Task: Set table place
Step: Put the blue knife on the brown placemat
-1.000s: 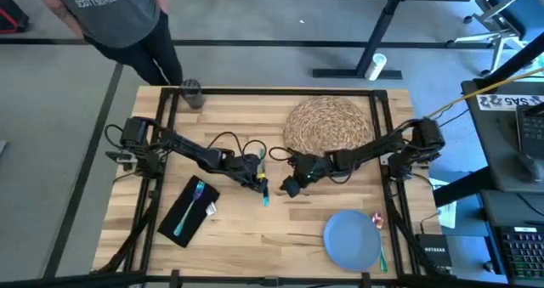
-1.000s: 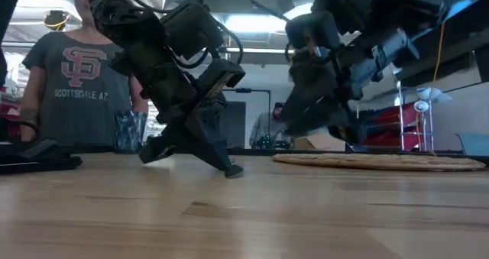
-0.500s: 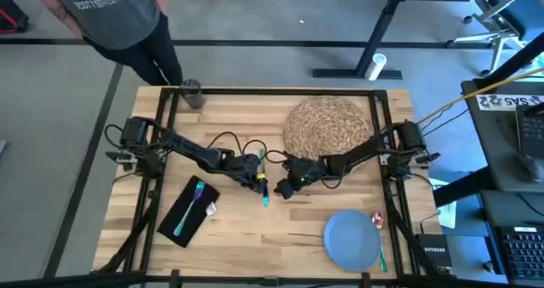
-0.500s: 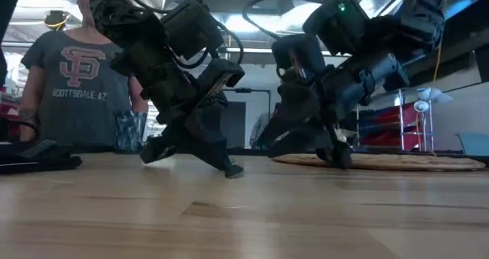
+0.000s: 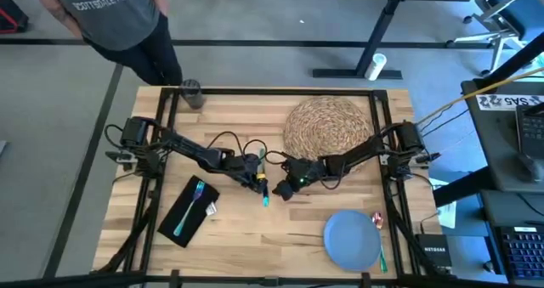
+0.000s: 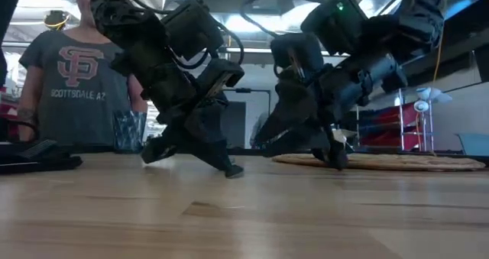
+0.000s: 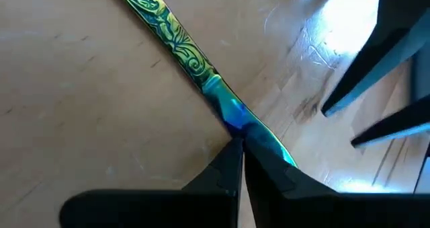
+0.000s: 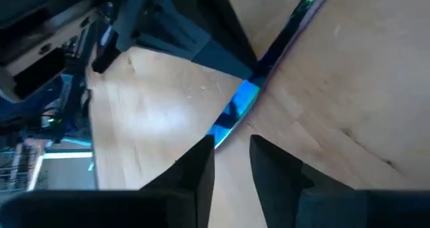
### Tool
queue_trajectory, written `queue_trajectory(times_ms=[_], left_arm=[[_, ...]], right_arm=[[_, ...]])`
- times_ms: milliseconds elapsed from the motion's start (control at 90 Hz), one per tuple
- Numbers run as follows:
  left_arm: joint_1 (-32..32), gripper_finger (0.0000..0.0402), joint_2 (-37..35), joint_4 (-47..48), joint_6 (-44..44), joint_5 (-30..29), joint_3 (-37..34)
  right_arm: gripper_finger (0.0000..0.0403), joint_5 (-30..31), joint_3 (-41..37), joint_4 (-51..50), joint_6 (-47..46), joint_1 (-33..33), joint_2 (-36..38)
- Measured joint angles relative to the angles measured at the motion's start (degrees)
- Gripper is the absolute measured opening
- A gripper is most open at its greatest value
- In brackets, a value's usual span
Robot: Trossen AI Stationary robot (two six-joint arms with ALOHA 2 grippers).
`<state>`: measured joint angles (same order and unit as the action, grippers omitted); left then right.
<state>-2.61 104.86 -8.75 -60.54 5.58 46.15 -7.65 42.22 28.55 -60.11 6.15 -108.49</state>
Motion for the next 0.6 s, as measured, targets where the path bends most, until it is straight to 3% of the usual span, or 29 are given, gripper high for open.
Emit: queue_trajectory(times_ms=[600], left_arm=[[-0.5, 0.0, 0.02, -0.84, 0.55, 0.42, -0.02]], right_arm=[[0.0083, 3.44, 0.0, 2.6, 6.64, -1.99, -3.01]])
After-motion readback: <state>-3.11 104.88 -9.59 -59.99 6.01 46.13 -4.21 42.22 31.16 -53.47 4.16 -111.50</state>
